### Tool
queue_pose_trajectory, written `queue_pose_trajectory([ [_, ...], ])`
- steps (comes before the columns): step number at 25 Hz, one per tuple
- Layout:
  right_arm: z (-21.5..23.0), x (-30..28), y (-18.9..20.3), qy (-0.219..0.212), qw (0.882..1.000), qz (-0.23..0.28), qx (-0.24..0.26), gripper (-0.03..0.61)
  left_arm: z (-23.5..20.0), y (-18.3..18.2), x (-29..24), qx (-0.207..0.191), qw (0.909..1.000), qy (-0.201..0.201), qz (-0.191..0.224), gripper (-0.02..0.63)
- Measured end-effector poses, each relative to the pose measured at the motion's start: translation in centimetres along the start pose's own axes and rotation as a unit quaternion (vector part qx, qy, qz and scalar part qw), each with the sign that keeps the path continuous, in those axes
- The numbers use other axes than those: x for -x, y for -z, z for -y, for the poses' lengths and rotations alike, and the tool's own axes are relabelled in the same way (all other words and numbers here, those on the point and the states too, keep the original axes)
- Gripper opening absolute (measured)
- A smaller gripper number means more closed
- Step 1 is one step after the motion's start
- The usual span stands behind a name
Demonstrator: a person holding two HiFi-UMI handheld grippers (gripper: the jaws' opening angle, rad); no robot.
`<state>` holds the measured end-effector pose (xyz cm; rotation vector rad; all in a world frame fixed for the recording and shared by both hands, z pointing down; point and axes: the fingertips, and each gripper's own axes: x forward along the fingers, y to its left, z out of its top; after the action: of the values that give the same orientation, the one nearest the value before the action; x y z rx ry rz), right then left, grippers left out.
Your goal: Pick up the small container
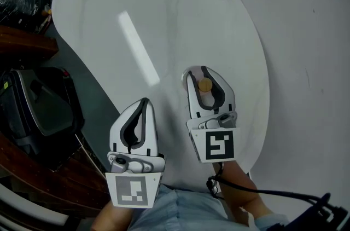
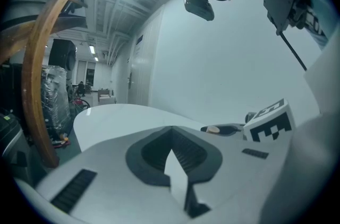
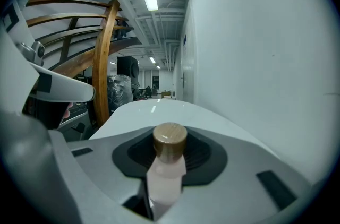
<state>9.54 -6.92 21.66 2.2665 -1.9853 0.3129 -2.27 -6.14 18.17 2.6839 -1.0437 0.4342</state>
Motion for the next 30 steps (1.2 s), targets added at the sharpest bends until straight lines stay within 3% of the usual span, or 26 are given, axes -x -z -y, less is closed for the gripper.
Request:
queue_pose_trajectory([
  [10,-1.2,3.8,-7.4,-0.026,0.997,0.073,0.004,0.109,1.1,-5.2,3.2,-0.013,0.9965,-0.018,0.081,0.0],
  [16,-1.4,8.0,-11.8,-0.04,0.994,0.093,0.031,0.109,2.0,-8.6,5.9,-0.031,0.9908,-0.034,0.128,0.0],
  [25,-2.5,12.8,-15.3,-0.054,0.987,0.144,0.054,0.109,3.7,-11.9,10.1,-0.052,0.9783,-0.041,0.196,0.0],
  [28,-2.6,13.7,-14.9,-0.048,0.99,0.119,0.061,0.109,4.3,-12.4,11.3,-0.08,0.9721,-0.039,0.217,0.0],
  [30,-2.8,14.1,-15.2,-0.05,0.988,0.128,0.063,0.109,4.8,-12.7,11.9,-0.073,0.9712,-0.038,0.223,0.0],
])
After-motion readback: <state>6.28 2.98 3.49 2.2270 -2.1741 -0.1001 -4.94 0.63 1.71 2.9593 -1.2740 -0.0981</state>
